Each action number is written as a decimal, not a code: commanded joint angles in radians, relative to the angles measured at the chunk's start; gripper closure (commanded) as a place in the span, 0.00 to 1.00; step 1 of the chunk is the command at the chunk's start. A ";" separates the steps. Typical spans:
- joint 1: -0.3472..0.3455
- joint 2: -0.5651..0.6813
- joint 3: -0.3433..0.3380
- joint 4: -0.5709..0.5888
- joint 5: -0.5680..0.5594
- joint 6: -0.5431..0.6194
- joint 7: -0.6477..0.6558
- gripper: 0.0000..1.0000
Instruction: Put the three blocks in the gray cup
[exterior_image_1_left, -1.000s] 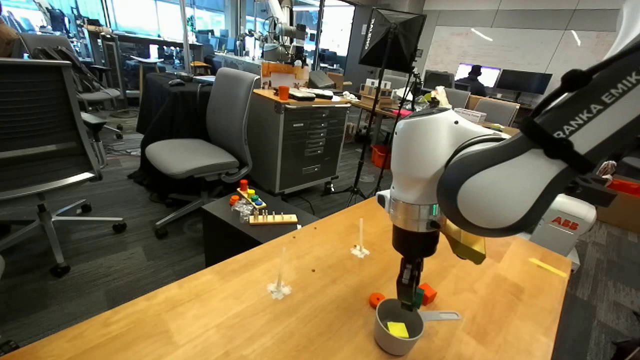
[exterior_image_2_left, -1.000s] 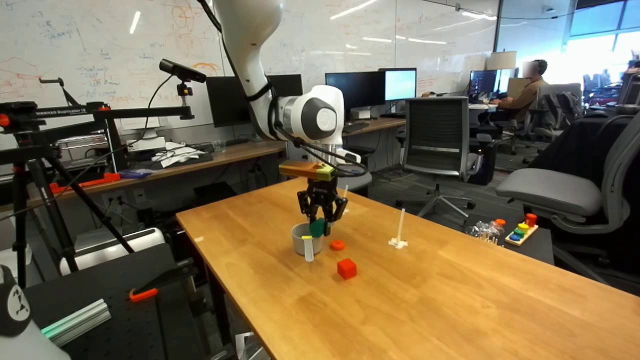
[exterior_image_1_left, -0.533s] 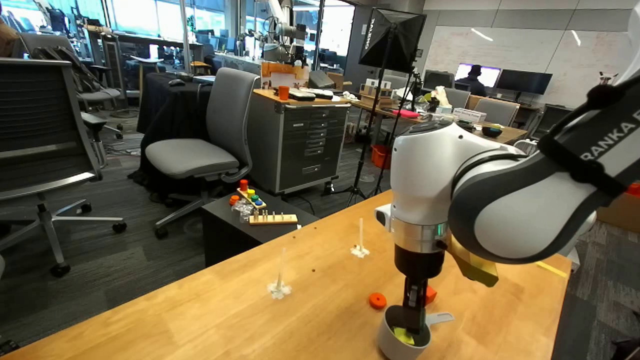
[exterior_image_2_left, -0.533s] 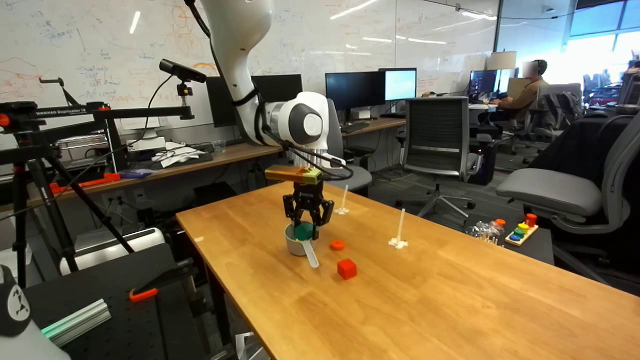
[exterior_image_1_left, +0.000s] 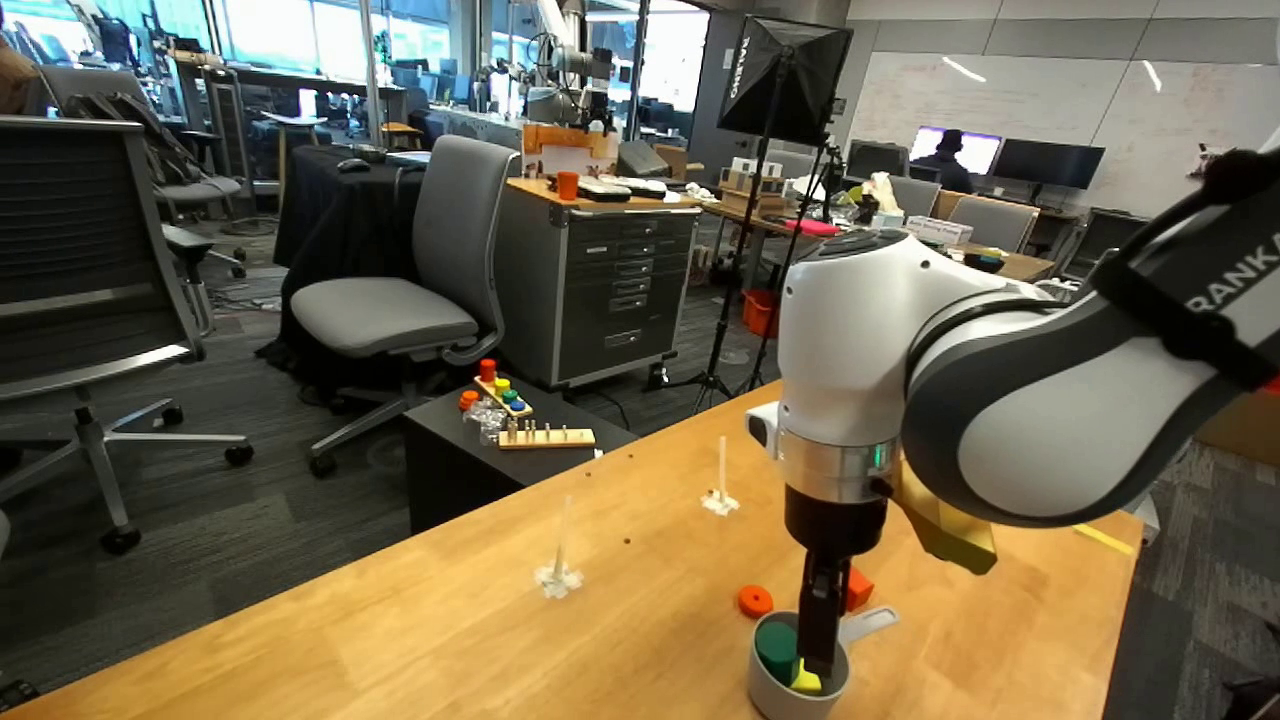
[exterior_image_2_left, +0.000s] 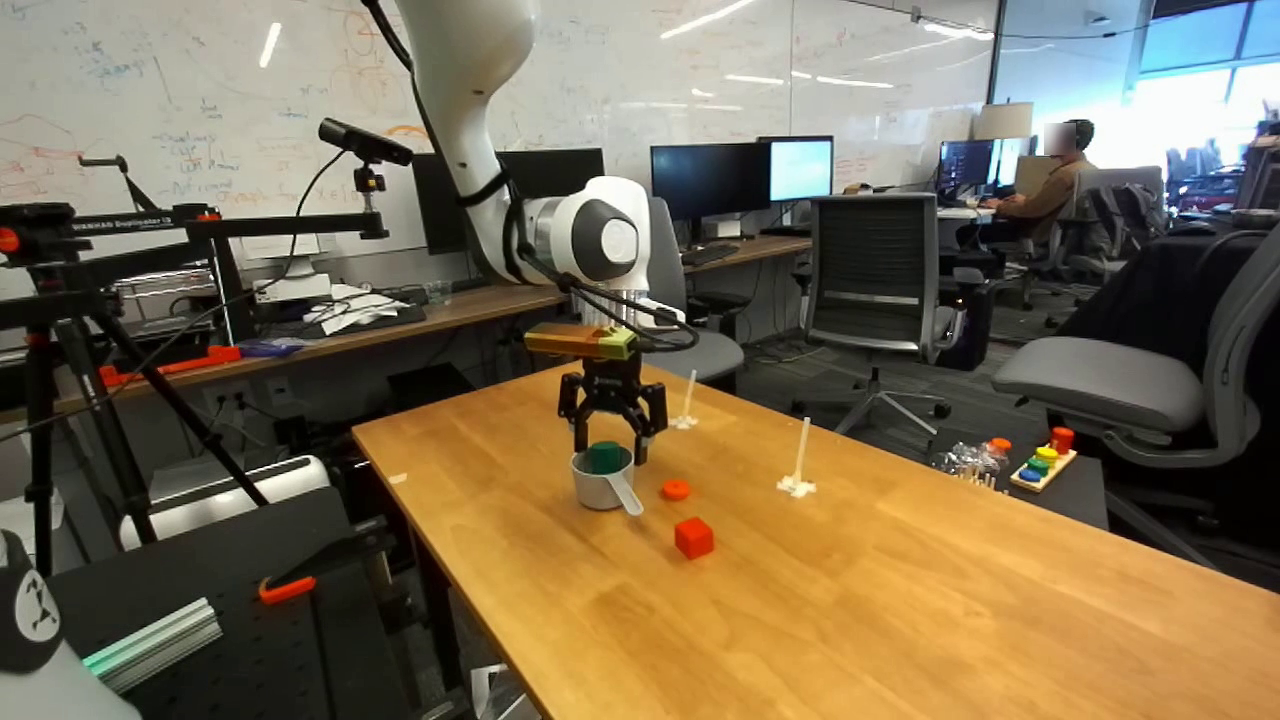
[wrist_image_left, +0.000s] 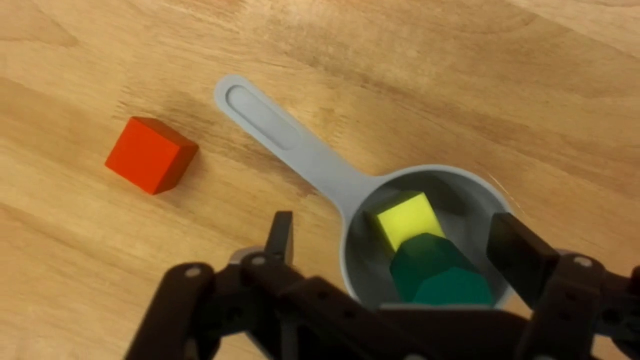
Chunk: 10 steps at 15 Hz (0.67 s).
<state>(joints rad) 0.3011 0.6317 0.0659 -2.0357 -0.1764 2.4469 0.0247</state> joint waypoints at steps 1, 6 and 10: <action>-0.015 -0.034 -0.013 -0.002 -0.016 -0.005 0.038 0.00; -0.067 -0.018 -0.067 0.060 -0.010 -0.019 0.057 0.00; -0.136 -0.002 -0.090 0.110 0.050 -0.029 0.109 0.00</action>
<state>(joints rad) 0.2033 0.6216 -0.0197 -1.9687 -0.1695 2.4436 0.0797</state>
